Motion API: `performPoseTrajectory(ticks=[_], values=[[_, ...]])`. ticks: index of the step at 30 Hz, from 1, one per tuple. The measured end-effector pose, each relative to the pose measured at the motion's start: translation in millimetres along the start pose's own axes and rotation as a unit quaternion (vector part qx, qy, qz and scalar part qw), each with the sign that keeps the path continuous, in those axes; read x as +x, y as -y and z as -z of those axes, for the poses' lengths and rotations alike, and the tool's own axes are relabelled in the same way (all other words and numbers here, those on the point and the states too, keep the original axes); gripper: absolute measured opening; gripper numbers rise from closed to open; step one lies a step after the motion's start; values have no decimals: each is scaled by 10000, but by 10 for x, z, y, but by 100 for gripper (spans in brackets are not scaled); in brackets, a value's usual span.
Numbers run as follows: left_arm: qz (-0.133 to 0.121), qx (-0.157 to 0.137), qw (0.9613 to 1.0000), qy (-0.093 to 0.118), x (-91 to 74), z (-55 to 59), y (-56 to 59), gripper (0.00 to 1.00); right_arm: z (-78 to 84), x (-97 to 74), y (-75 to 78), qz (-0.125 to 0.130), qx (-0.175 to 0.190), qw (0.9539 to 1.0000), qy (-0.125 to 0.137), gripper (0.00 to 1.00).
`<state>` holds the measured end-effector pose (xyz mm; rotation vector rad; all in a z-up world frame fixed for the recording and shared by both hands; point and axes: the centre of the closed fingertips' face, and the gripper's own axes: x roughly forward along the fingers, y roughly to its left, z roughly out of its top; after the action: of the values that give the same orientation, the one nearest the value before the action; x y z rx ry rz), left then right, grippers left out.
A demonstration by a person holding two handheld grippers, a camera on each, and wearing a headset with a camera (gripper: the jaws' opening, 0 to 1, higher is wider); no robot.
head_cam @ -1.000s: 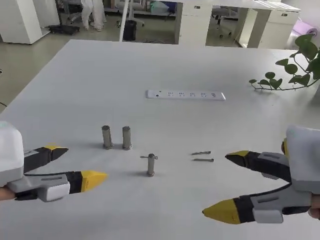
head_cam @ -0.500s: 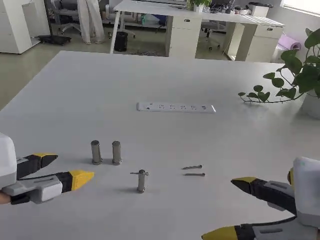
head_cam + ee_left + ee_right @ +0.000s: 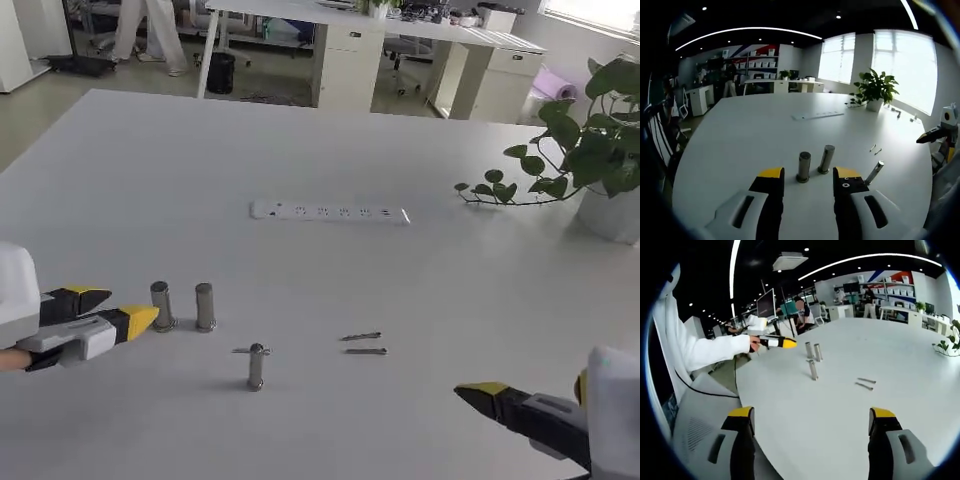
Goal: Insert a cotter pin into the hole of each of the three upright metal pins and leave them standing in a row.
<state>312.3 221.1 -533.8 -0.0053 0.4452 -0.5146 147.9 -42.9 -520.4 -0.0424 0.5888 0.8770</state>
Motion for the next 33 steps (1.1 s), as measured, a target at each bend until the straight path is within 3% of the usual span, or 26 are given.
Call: performPoseTrajectory(ticks=[4, 7, 11, 17, 20, 24, 27, 33], values=[[-9, 251, 9994, -225, 144, 93, -20, 35, 19, -29, -4, 68, 61, 10000, -10, 92], [59, 125, 9996, -251, 245, 136, -30, 32, 12, -40, -19, 79, 115, 9999, 27, 92], [84, 197, 9991, -364, 360, 184, -37, 31, 29, -46, -6, 112, 155, 9998, 16, 91], [4, 31, 9996, -266, 461, 142, -116, 25, 63, -56, 18, 175, 204, 9996, -60, 91], [120, -154, 9997, -139, 491, 102, -89, 23, 65, -56, 16, 184, 222, 9996, -68, 91], [199, -51, 9995, -227, 530, 140, -76, 20, 75, -19, 48, 224, 303, 9993, -65, 91], [310, -164, 9992, -198, 531, 127, -40, 15, 74, 6, 46, 224, 345, 9991, -73, 91], [364, -103, 9991, -206, 547, 130, -35, 13, 48, 53, 13, 174, 386, 9991, -34, 90]])
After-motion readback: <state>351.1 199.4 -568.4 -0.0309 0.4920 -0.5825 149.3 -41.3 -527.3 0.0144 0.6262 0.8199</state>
